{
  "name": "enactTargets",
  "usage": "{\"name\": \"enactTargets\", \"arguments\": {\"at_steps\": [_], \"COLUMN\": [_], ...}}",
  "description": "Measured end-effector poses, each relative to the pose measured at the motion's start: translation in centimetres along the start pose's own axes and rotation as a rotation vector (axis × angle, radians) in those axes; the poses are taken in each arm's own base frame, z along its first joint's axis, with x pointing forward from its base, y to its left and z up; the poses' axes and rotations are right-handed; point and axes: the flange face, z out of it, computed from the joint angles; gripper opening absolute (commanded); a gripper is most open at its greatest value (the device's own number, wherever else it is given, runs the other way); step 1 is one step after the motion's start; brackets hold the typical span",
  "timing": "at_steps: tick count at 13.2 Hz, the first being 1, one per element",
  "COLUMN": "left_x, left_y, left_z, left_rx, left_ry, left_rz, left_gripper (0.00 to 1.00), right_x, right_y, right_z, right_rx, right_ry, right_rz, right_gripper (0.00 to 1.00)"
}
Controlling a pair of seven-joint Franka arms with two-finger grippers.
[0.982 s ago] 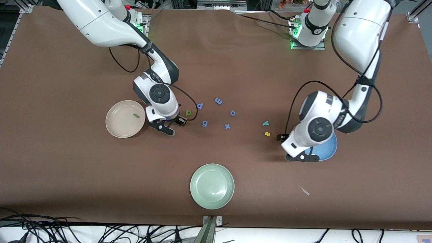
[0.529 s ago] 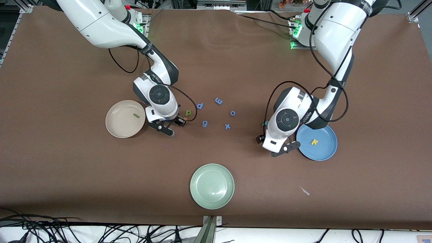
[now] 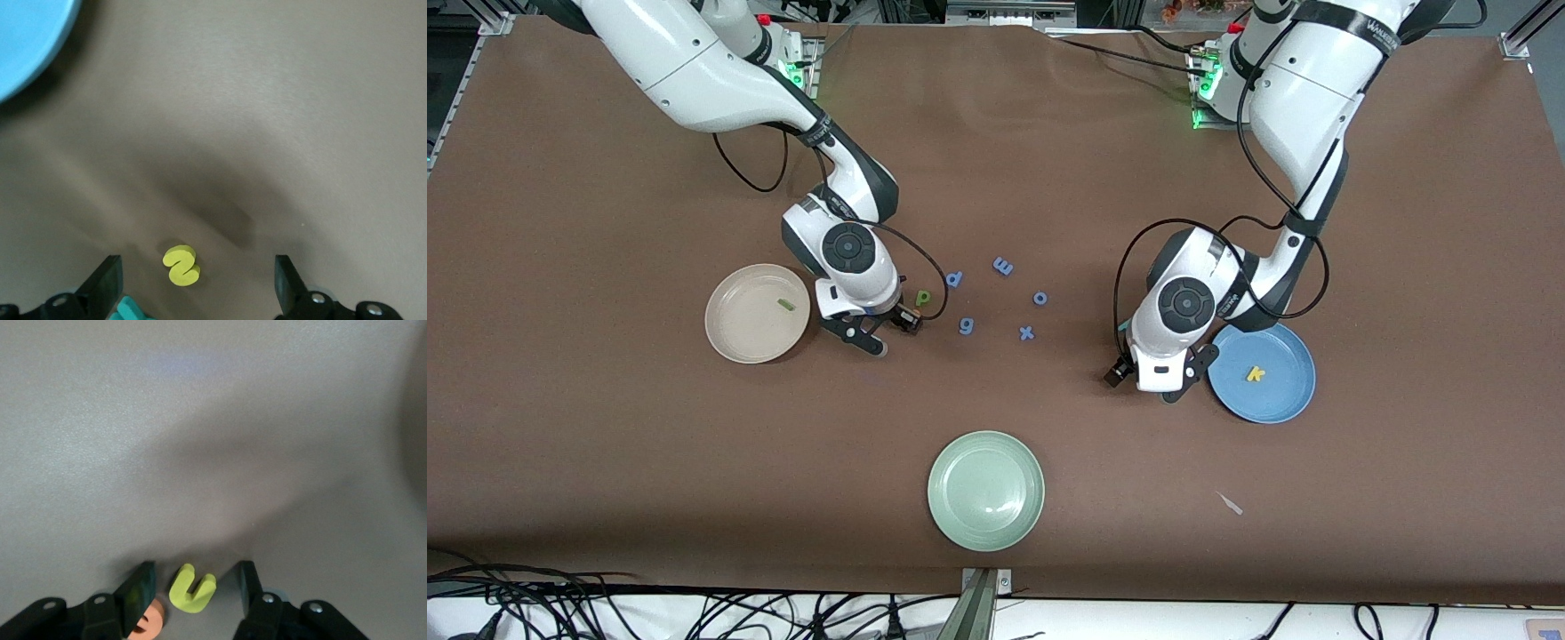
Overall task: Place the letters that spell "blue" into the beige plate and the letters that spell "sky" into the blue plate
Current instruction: 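Grasp the yellow u with the right gripper while the left gripper grasps yellow z, then drop the u in the white plate while the left gripper drops z in blue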
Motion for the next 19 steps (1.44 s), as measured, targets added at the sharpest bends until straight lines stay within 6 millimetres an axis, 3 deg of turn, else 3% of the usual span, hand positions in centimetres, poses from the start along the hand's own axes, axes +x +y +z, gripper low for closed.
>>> {"name": "enactTargets", "arguments": {"at_steps": [3, 5, 6, 8, 11, 15, 17, 19], "left_x": [-0.2, -0.3, -0.4, -0.4, -0.4, -0.3, 0.6, 3.5], "left_y": [-0.4, -0.6, -0.6, -0.6, -0.7, -0.6, -0.5, -1.6], "left_z": [0.4, 0.7, 0.7, 0.7, 0.9, 0.0, -2.1, -4.7], "left_rx": [0.005, 0.012, 0.013, 0.013, 0.015, 0.000, -0.023, -0.016], "left_ry": [-0.002, -0.004, -0.004, -0.005, -0.005, 0.001, 0.021, 0.037], "left_rz": [-0.034, -0.043, -0.044, -0.045, -0.045, -0.043, 0.004, 0.091], "left_gripper": [0.79, 0.55, 0.45, 0.36, 0.10, 0.00, 0.00, 0.00], "right_x": [0.0, 0.0, 0.0, 0.0, 0.5, 5.9, 8.8, 11.5], "right_y": [-0.1, -0.1, -0.1, -0.1, 0.4, 4.5, 7.6, 11.0], "right_z": [-0.2, -0.3, -0.6, -0.6, -0.8, -4.9, -7.6, -9.4], "right_rx": [0.002, 0.003, 0.004, 0.004, -0.026, -0.093, -0.160, -0.203], "right_ry": [0.002, 0.003, 0.007, 0.007, 0.003, -0.006, -0.013, -0.024], "right_rz": [0.002, 0.003, 0.004, 0.000, -0.071, -0.277, -0.420, -0.572], "right_gripper": [0.33, 0.28, 0.28, 0.28, 0.28, 0.30, 0.44, 0.53]}}
